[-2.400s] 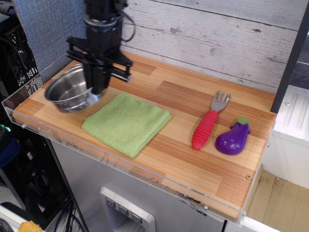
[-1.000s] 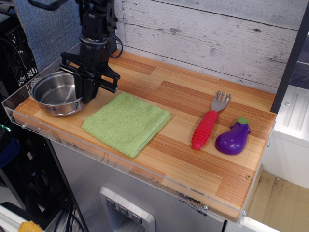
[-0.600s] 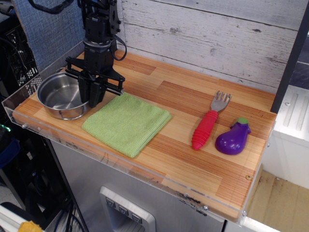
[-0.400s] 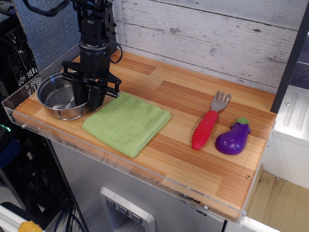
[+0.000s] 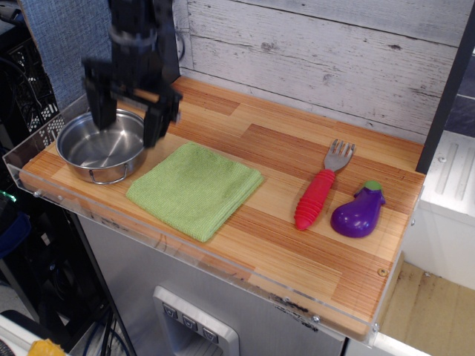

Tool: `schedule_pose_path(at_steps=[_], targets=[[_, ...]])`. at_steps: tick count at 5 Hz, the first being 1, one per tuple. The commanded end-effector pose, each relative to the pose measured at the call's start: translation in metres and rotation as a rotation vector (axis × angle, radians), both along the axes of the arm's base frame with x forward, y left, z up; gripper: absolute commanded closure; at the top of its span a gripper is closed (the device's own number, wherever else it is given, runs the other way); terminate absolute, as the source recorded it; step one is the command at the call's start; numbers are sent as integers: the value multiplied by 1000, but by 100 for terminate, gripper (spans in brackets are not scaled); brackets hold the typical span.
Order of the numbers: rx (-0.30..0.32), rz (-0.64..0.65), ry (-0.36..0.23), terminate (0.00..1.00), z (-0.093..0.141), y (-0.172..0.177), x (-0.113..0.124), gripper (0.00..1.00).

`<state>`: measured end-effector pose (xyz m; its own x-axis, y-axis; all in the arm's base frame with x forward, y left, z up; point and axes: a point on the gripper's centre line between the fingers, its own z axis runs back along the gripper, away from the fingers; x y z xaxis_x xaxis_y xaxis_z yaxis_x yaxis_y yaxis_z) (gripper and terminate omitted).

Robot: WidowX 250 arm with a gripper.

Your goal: Move the pan to the left front table corner

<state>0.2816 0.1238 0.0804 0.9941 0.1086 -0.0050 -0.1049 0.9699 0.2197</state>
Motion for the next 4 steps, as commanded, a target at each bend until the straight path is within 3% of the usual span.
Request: schedule_pose_path(at_steps=[1,2,4], targets=[[-28,-71,-78,0,47,-24,2,0],[-69,-129,-77,0,59,-53,7,0],[-39,-194,-102,0,62,-70,8,0]])
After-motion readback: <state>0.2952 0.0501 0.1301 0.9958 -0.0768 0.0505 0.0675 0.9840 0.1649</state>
